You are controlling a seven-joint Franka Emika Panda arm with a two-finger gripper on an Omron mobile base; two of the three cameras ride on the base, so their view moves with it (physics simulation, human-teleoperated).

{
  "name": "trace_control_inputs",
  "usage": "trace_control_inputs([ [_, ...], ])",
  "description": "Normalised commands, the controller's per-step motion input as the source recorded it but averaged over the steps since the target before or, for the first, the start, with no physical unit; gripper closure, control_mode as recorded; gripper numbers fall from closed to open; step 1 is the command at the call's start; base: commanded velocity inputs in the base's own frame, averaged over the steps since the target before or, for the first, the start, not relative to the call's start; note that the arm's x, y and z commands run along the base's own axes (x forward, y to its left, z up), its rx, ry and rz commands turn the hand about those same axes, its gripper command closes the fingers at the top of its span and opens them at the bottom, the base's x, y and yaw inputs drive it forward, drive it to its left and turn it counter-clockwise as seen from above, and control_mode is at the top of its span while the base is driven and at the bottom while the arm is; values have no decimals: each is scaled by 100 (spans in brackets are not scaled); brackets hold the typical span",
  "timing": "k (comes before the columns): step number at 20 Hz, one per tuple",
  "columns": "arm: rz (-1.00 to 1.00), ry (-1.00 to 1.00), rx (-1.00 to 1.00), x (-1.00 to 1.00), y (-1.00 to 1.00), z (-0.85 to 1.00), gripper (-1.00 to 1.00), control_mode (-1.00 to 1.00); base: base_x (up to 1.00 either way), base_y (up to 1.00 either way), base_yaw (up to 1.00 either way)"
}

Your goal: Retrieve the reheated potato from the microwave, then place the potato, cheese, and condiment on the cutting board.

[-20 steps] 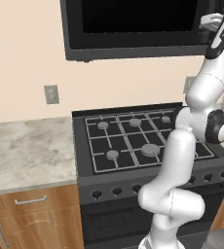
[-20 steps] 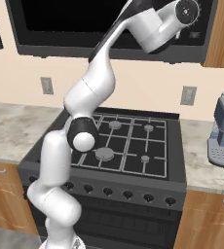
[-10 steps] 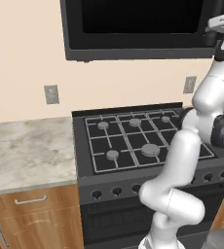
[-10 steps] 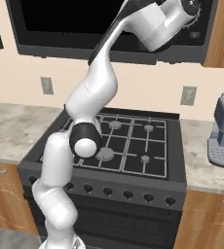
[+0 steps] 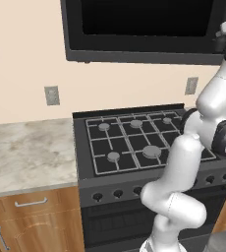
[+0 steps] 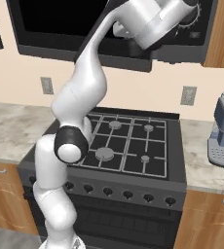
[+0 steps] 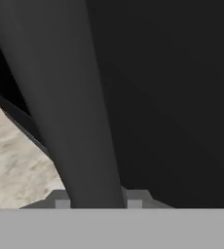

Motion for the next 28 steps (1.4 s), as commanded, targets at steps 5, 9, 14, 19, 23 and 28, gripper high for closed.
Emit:
trace_control_inputs([
  [5, -24, -44, 0, -73, 52, -44, 100, -100, 0, 0, 0],
  [9, -25, -53, 0, -66, 55, -46, 100, -100, 0, 0, 0],
  [14, -34, -57, 1, -52, 53, -36, 100, -100, 0, 0, 0],
  [19, -41, -16, 0, -39, 47, -6, 100, -100, 0, 0, 0],
  [23, -37, -2, 0, -42, 47, 0, 100, -100, 0, 0, 0],
  [28, -29, 0, 8, -48, 33, 17, 100, -100, 0, 0, 0],
])
